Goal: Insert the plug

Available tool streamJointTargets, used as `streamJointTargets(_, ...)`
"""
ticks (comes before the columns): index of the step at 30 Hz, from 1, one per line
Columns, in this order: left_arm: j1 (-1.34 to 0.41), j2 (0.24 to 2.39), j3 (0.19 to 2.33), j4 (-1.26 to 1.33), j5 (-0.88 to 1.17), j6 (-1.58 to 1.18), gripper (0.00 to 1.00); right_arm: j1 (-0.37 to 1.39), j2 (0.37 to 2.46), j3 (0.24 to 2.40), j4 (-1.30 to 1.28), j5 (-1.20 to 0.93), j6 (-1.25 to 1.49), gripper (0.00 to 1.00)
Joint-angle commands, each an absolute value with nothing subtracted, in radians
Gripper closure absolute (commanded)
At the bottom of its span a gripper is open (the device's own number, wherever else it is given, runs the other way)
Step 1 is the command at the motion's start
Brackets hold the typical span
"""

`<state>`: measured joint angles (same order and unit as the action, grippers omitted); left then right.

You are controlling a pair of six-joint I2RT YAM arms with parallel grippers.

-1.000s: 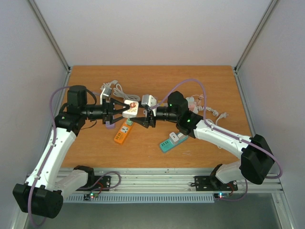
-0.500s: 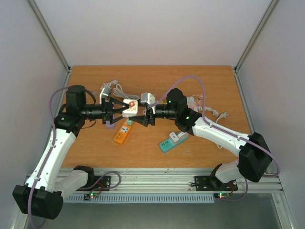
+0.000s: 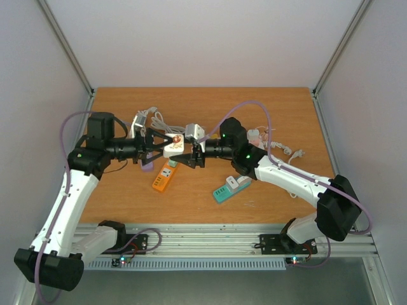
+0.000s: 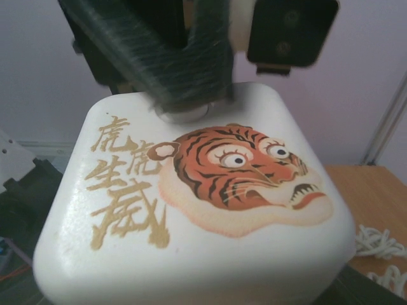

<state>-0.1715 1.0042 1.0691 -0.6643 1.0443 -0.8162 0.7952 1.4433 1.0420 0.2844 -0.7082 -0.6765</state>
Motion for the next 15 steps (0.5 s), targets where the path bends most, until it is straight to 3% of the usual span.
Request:
streamJointTargets(1,-0.170,0.995,1.179,-0.928,0.721,-0.475,0.01,0.808,1.389,1.047,0.222,-0.629,-0.726,0.70)
streamJointTargets(4,-0.170,0.982,1.194,-0.951,0.644,-0.418,0.00,0.818,1.374,1.046,0.144,-0.546,-0.765,0.70)
streamJointTargets(15,-0.187,0.955,1.163,-0.881,0.773,-0.387,0.01,0.891,1.421,1.150,-0.105,-0.305,-0.846,0.66)
